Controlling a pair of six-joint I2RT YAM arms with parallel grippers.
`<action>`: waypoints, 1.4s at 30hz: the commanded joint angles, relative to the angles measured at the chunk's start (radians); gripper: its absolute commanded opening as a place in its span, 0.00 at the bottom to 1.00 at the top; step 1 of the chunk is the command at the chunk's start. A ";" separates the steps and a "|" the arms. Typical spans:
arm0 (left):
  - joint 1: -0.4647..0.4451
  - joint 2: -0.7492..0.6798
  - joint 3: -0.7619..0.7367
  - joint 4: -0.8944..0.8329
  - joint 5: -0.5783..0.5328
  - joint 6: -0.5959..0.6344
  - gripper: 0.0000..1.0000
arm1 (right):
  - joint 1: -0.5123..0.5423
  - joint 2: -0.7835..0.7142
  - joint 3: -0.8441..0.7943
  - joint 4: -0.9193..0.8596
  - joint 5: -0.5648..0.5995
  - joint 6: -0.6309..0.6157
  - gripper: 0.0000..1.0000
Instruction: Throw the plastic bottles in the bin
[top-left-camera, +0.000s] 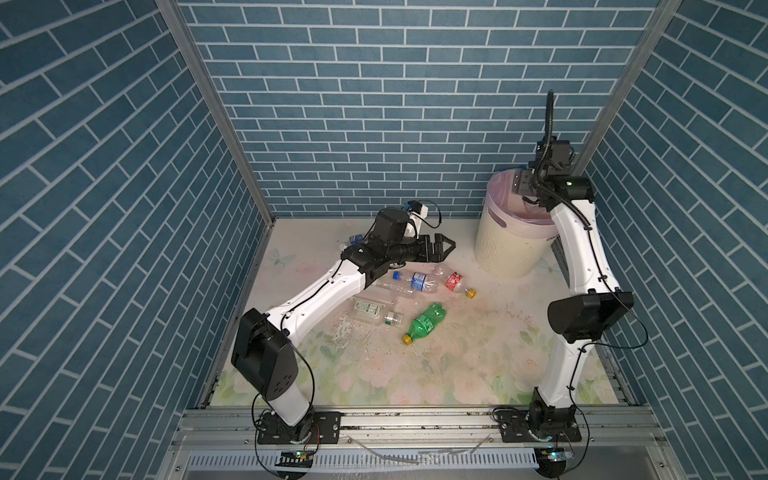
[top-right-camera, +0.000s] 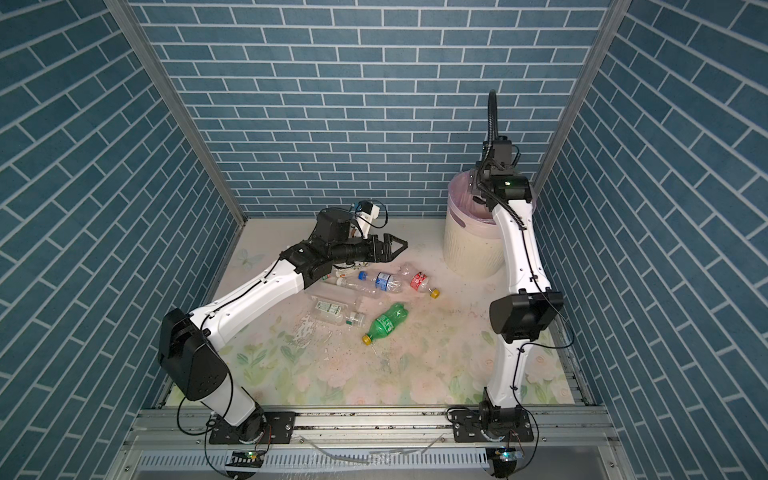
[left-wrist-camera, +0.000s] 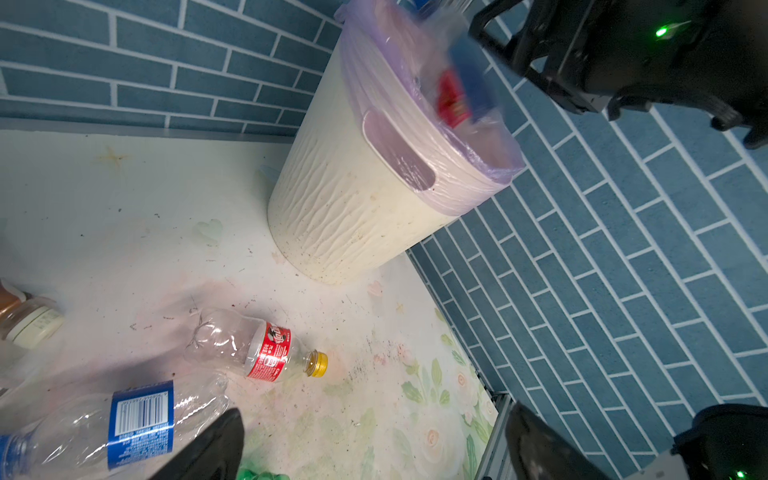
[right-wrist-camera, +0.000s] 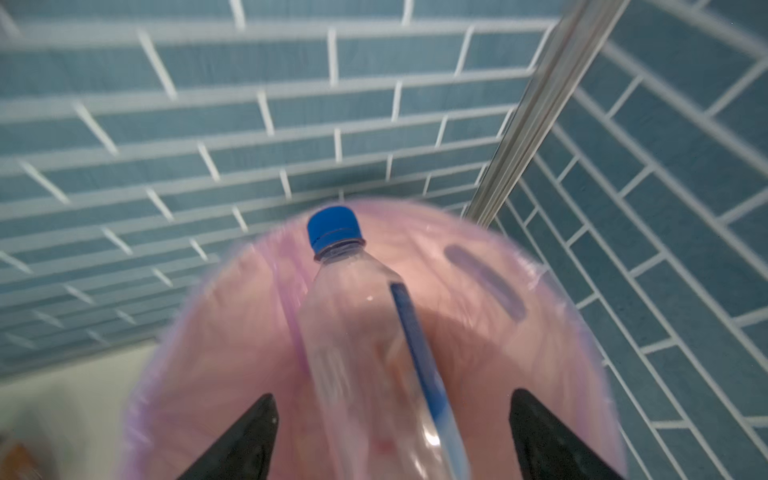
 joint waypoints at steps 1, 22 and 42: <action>-0.001 -0.030 -0.032 -0.017 -0.017 0.010 0.99 | 0.035 -0.247 -0.043 0.069 -0.042 0.014 0.99; 0.104 -0.164 -0.066 -0.427 -0.304 0.101 0.99 | 0.334 -0.492 -0.632 0.315 -0.101 0.087 0.99; 0.512 0.195 0.080 -0.327 -0.172 -0.477 0.99 | 0.482 -0.283 -0.796 0.486 -0.197 0.170 0.99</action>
